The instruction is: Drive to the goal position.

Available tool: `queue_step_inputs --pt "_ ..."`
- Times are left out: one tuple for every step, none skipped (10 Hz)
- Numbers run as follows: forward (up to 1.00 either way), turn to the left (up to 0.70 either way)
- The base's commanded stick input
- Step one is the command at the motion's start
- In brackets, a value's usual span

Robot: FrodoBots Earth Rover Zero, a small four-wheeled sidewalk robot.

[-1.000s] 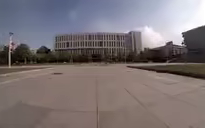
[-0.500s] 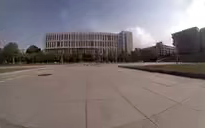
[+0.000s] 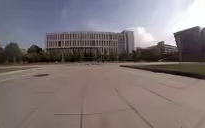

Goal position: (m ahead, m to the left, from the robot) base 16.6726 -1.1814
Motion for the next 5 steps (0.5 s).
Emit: queue_step_inputs --pt "1.00 0.04" --pt "1.00 0.04" --pt "1.00 0.04" --pt "1.00 0.04" --pt "1.00 0.04"
